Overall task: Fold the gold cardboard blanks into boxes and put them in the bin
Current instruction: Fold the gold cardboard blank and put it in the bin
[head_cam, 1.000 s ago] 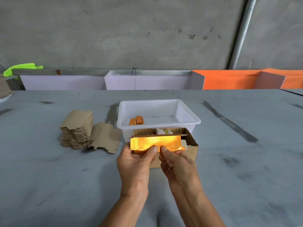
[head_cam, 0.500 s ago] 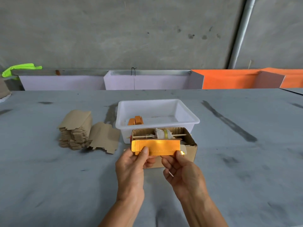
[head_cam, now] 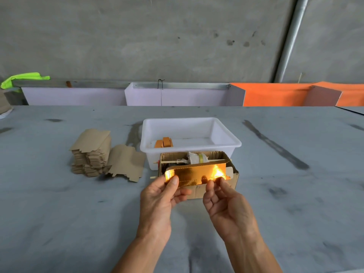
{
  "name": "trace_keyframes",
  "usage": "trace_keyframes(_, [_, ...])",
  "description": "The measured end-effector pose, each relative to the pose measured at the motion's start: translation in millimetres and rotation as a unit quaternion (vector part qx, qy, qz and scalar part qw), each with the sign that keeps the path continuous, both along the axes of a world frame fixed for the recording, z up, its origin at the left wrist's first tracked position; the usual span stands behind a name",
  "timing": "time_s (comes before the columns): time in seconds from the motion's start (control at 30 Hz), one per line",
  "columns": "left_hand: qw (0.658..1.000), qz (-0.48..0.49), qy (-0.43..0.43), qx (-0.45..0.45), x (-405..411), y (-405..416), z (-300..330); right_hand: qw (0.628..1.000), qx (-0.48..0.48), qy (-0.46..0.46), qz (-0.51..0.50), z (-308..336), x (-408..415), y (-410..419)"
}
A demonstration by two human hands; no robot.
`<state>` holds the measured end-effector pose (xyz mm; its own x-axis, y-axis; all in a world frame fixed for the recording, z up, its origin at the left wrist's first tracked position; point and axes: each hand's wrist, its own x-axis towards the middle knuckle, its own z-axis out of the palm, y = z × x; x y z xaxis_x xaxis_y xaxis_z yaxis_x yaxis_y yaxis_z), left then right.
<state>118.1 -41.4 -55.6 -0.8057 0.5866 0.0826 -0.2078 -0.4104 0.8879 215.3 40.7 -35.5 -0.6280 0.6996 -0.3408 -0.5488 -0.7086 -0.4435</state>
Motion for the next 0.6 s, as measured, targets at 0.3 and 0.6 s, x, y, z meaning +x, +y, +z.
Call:
trace_keyframes(0.3, [1.0,-0.018,-0.012,0.016,-5,4,1,1.0,0.016,0.008,-0.014,-6,-5,4])
trace_keyframes(0.6, [0.985,-0.019,0.168,-0.027,-4,-1,1,0.994,0.102,-0.035,0.026,-12,-5,2])
